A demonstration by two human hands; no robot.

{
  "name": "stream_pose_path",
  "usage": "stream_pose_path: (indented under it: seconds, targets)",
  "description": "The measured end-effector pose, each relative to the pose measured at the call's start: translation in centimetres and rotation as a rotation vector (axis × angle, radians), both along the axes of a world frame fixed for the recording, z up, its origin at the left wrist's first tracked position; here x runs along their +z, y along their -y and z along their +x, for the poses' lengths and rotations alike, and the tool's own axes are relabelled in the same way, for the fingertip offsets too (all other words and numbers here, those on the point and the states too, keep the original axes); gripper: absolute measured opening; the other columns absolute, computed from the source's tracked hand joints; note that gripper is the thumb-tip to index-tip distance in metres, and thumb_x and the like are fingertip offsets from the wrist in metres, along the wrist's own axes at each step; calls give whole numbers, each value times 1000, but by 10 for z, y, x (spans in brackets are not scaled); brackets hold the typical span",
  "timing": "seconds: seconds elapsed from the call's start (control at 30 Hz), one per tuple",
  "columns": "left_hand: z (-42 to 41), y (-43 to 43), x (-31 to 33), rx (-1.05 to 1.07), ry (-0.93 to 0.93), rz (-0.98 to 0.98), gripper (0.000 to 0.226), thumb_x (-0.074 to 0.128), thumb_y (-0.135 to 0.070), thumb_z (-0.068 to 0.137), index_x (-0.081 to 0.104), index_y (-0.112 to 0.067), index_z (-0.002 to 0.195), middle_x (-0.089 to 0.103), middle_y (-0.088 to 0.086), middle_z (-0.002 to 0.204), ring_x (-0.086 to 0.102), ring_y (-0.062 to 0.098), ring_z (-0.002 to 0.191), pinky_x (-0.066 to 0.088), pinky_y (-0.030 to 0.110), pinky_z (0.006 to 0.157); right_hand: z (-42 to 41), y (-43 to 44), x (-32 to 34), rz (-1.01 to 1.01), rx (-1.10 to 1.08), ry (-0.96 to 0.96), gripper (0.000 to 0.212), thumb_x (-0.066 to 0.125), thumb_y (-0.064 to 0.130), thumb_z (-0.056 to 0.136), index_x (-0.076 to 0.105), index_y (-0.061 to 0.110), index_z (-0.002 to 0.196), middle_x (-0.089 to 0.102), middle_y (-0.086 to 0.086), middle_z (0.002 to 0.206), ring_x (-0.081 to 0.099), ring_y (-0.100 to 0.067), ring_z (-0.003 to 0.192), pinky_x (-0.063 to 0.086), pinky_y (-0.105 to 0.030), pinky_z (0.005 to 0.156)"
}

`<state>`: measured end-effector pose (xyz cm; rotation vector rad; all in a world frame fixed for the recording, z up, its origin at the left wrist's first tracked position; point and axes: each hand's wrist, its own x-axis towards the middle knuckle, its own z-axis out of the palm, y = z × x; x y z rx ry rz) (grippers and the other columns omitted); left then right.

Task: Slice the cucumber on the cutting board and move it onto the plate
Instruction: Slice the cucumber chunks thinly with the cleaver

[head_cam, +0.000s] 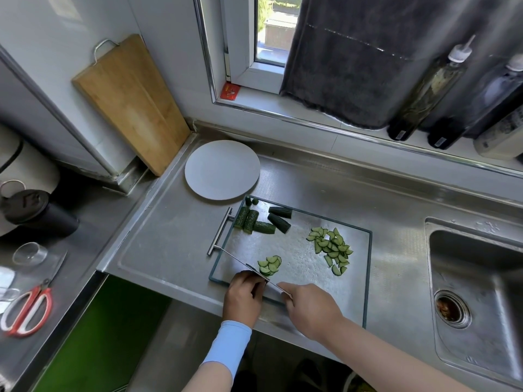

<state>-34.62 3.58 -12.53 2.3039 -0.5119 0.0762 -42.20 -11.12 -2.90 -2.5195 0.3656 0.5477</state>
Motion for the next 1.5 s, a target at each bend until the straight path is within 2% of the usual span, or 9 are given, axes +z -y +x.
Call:
stream_pose_path:
  seconds: [0.13,0.3,0.4,0.47,0.6,0.83,1.1,1.23,1.5]
  targets:
    - [-1,-1,0,-18,-14,-25,23,80,3,68,75,-12,84,67,5,89,60,19,85,44,18,83,3,1,-3,-8,1,-39,31,38,25,100,61,31,120,69,-3,95,62,-26,89,47,-32,72]
    - [-1,-1,-3,-41,3,-14,22,80,2,69,74,-12,85,65,5,90,57,19,88,44,19,82,3,2,-3,-2,10,-32,24,39,23,99,60,27,108,58,2,79,56,-25,78,41,-31,65]
    - [-2,0,-2,-19,2,-16,21,81,2,69,74,-12,84,65,5,87,57,19,86,45,21,80,3,2,-1,5,12,-20,22,39,24,100,60,26,105,55,4,78,53,-23,76,41,-32,65]
    - [-2,0,0,-13,8,-14,20,81,1,68,74,-12,82,66,5,85,56,17,85,44,19,81,1,2,0,7,12,-11,25,38,26,101,61,28,111,59,3,80,56,-23,78,44,-33,67]
    - [0,0,2,1,4,9,19,81,1,68,74,-11,81,66,5,87,57,16,85,37,10,89,-3,1,5,33,-13,15,32,38,30,104,59,22,127,72,-3,94,64,-26,89,53,-39,83]
    - [-1,0,2,0,-28,28,18,80,0,69,74,-13,80,67,4,88,61,18,85,38,11,87,-4,0,4,38,-14,15,32,37,31,104,60,24,126,72,-4,96,64,-26,89,54,-40,83]
    - [0,-1,-3,17,-28,-1,19,81,0,69,74,-13,81,67,3,87,58,14,85,36,7,88,-1,-1,-1,45,-21,-19,25,38,28,101,60,25,110,68,-2,83,61,-26,77,54,-37,73]
    - [-1,-2,-8,-2,-38,-17,20,81,1,69,75,-13,82,66,1,87,59,15,85,43,14,82,2,0,-3,43,-18,-71,17,38,20,97,48,27,84,54,3,72,52,-24,73,42,-34,63]
    - [-2,-2,-6,-6,-24,-2,19,81,0,69,75,-12,82,63,3,86,58,16,83,45,18,77,1,0,-2,34,-5,-56,17,38,21,98,49,26,87,52,4,69,52,-24,70,45,-35,65]
